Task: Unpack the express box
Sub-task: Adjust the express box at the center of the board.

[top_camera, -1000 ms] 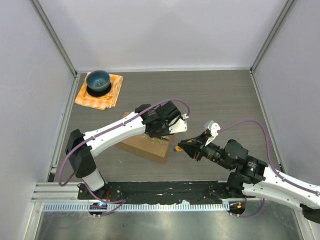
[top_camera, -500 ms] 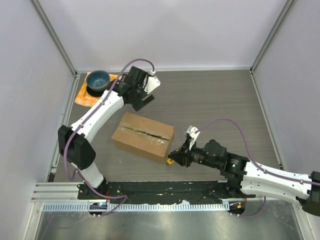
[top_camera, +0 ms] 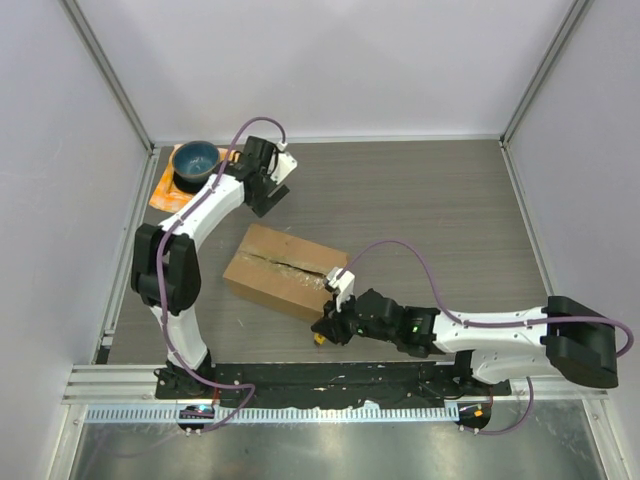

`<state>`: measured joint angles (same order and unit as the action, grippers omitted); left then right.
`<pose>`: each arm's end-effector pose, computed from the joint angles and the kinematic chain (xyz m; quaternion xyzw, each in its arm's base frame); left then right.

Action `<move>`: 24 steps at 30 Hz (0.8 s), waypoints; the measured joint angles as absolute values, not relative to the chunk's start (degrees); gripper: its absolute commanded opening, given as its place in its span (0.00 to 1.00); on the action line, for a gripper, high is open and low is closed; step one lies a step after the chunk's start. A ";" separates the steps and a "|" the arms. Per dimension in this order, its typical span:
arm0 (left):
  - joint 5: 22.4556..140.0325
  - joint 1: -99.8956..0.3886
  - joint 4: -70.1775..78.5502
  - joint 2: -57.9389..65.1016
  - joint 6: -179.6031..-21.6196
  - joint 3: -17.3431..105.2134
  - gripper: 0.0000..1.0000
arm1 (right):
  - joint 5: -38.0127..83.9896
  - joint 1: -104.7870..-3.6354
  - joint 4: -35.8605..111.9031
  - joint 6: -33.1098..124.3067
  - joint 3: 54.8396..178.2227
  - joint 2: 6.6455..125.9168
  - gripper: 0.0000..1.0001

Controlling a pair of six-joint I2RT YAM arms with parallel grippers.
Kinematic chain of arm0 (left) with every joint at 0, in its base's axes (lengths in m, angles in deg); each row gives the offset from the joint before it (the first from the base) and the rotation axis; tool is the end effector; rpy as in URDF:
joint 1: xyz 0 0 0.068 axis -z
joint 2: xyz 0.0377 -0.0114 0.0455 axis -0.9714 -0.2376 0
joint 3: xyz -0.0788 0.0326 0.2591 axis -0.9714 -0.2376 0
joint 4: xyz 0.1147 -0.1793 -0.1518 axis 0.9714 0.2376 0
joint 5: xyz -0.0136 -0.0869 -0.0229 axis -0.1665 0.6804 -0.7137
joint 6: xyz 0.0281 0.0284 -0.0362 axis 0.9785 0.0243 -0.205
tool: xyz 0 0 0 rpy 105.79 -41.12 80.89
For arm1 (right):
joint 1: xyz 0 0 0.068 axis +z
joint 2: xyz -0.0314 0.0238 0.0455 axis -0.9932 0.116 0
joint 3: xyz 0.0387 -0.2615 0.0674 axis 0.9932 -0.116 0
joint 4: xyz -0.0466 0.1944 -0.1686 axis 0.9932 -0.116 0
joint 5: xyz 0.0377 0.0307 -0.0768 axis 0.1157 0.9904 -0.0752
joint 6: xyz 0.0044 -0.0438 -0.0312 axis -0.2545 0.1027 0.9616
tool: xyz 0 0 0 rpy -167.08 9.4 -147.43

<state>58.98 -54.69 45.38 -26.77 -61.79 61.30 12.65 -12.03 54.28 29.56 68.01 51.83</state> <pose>0.3803 -0.1410 0.2674 0.3583 0.8778 0.1308 0.2898 0.0793 0.2294 0.2019 -0.3320 0.7692 0.3861 0.3860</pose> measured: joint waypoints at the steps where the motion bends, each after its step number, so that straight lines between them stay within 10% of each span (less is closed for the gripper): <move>1: 58.98 -55.08 44.81 -27.18 -61.74 61.30 0.81 | 11.05 -12.03 54.56 29.45 68.12 52.57 0.01; 24: 78.81 -55.00 57.40 -16.08 -56.52 47.23 0.62 | 7.56 -37.43 44.49 24.62 76.34 56.66 0.01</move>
